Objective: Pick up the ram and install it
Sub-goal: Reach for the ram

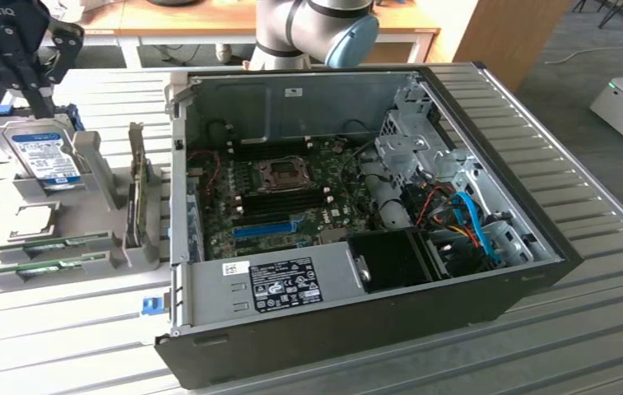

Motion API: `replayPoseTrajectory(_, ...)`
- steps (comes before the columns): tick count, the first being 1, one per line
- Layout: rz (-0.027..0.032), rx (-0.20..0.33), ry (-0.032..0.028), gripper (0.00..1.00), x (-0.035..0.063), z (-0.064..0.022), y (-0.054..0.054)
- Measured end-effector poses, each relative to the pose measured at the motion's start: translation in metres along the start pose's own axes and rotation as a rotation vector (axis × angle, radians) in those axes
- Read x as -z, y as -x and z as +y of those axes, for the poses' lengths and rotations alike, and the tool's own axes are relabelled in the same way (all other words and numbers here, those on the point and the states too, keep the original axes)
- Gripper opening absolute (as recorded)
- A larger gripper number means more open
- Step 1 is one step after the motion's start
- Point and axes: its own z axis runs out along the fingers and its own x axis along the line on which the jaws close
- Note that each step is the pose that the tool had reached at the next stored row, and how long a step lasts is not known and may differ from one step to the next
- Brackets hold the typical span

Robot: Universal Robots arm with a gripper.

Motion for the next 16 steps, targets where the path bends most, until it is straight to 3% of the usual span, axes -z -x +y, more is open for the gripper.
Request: replayPoseTrajectory(16,-0.0001,0.0,0.0,0.1,-0.0016,0.0013,-0.029)
